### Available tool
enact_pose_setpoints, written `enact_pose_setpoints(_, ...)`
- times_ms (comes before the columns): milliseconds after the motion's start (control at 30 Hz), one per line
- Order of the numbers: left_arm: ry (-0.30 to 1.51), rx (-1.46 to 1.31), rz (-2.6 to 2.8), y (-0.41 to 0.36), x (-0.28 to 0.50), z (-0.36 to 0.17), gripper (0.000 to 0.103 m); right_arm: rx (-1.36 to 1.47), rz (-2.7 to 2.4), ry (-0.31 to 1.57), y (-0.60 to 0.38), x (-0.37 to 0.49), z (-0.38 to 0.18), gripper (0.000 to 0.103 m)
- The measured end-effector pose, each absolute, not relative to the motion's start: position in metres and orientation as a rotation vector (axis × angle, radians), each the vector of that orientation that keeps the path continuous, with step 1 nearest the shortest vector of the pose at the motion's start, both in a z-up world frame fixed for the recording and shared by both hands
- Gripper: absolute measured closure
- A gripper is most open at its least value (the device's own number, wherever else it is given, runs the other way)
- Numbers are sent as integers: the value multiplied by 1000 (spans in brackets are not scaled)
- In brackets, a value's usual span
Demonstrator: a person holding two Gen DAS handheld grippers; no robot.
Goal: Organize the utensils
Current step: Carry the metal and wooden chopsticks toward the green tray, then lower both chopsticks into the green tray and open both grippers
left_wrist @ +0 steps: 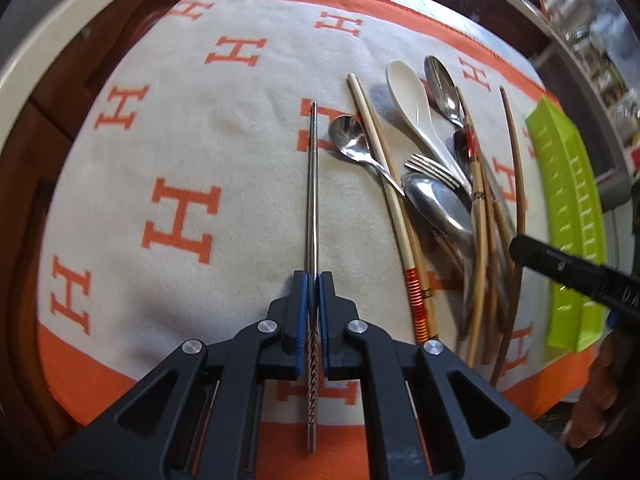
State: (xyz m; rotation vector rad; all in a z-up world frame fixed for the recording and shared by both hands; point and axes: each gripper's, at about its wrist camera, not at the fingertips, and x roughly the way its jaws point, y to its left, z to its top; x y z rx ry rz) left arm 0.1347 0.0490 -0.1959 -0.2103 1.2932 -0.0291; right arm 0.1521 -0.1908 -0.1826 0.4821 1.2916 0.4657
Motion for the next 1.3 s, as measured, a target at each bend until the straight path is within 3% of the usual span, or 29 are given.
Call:
enact_pose_setpoints(433, 1230, -311, -163, 23, 119, -145, 100, 501, 473, 1247, -207, 140, -164, 97)
enact_pose_setpoints(833, 1156, -196, -441, -126, 143, -94, 100, 542, 338, 1146, -293, 123, -131, 97)
enact_pose_setpoints(1300, 1210, -181, -471, -227, 174, -128, 100, 412, 112, 1113, -362, 120, -134, 96)
